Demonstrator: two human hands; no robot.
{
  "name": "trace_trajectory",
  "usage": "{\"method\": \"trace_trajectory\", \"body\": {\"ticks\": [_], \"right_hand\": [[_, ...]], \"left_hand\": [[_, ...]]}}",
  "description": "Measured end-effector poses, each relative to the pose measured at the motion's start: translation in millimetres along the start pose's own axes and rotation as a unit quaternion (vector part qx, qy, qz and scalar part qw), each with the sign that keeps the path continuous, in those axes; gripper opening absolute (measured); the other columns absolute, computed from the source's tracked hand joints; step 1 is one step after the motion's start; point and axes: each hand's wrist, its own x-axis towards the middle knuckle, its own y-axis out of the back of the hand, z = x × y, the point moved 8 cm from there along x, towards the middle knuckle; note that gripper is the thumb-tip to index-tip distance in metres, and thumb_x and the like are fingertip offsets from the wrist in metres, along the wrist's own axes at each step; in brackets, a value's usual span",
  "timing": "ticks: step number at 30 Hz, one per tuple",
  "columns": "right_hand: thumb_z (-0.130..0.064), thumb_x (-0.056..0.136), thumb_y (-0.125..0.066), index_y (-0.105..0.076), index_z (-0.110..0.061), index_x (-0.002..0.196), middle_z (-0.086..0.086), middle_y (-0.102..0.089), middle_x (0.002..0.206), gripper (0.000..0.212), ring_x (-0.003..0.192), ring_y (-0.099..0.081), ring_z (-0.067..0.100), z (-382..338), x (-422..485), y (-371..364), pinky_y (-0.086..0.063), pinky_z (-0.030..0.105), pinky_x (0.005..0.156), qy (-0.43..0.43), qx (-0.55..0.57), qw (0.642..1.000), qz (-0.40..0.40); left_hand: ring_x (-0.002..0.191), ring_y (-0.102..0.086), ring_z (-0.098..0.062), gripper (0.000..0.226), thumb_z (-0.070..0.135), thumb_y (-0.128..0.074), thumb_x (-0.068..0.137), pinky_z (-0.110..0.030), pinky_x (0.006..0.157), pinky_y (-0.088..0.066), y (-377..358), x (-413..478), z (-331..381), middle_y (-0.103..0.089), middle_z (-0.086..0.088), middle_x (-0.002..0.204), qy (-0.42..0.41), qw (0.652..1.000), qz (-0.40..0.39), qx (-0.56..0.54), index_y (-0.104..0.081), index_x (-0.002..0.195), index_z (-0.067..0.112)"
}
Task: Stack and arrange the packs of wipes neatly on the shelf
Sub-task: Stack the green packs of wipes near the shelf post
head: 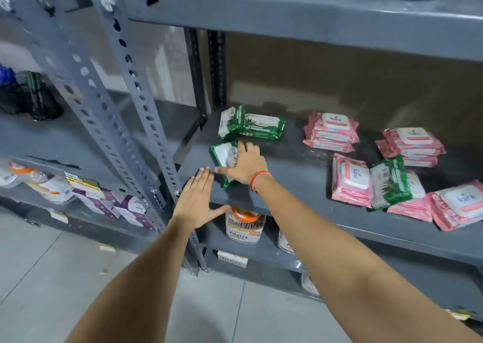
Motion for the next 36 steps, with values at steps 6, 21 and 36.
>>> {"method": "trace_trajectory", "body": {"ticks": [6,21,36], "right_hand": [[-0.06,0.075,-0.063,-0.033,0.002,0.138,0.017,-0.043,0.136,0.093,0.128,-0.037,0.033,4,7,-10,-0.039,0.043,0.1,-0.05,-0.007,0.999,0.016],[-0.057,0.068,-0.071,-0.048,0.001,0.124,0.016,-0.05,0.126,0.083,0.12,-0.044,0.032,25,8,-1,-0.046,0.042,0.092,-0.082,-0.002,0.995,0.05],[-0.043,0.067,-0.08,-0.021,-0.029,0.149,0.007,-0.007,0.161,0.102,0.147,-0.01,0.028,10,12,11,-0.02,0.05,0.115,0.212,-0.232,0.913,-0.258]], "left_hand": [[0.146,-0.006,-0.023,0.105,0.074,-0.041,0.079,-0.035,0.117,-0.004,-2,5,-2,-0.009,-0.013,0.158,0.0,0.999,0.025,-0.021,-0.007,0.148,0.003],[0.146,0.005,-0.018,0.119,0.09,-0.015,0.066,-0.031,0.115,0.006,-5,14,-6,0.002,-0.008,0.159,-0.024,1.0,0.016,-0.005,0.002,0.149,0.006],[0.145,0.011,-0.018,0.117,0.085,-0.033,0.071,-0.036,0.118,0.006,-6,18,4,0.008,-0.007,0.159,-0.028,1.0,-0.011,0.0,0.008,0.148,0.007]]}}
